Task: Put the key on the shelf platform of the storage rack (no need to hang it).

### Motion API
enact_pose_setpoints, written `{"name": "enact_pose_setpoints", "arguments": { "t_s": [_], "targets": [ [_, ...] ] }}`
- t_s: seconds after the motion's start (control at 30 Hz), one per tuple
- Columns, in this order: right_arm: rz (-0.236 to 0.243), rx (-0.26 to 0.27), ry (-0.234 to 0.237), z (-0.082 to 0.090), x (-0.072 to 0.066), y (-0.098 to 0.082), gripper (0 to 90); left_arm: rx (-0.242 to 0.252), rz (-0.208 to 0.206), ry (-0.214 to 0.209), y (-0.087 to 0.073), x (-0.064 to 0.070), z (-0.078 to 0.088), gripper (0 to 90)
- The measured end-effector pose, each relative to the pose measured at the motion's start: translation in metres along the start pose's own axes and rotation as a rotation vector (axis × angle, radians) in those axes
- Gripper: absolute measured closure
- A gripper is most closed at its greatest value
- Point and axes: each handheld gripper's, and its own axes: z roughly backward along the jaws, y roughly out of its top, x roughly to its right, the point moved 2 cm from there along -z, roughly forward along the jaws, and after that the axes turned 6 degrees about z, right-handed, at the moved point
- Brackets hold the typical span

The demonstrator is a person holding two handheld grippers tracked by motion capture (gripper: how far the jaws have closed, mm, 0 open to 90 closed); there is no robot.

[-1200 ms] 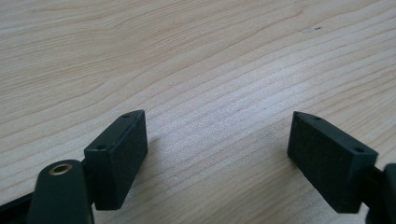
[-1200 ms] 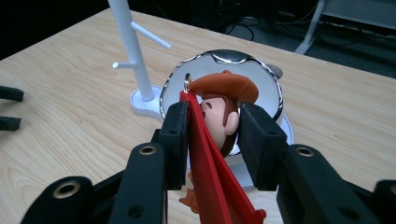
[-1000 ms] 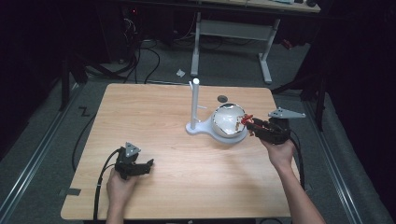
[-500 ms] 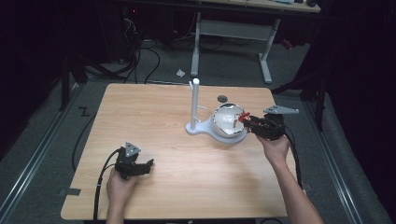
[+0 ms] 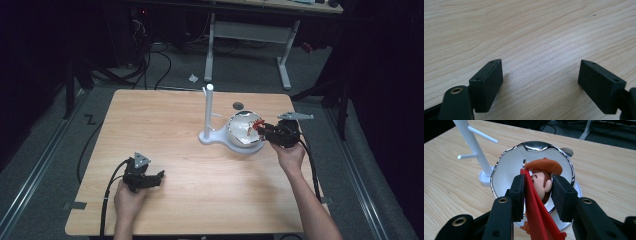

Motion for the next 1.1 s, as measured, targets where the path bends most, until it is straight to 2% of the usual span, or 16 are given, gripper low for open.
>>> {"name": "enact_pose_setpoints", "arguments": {
  "t_s": [0.4, 1.1],
  "targets": [
    [0.017, -0.039, -0.004, -0.019, -0.004, 0.008, 64.0, 0.0, 0.0, 0.0, 0.0, 0.0, 0.0, 20.4],
    [0.02, -0.106, -0.026, -0.05, -0.005, 0.003, 63.8, 0.0, 0.001, -0.001, 0.0, 0.0, 0.0, 20.4]
  ]
}}
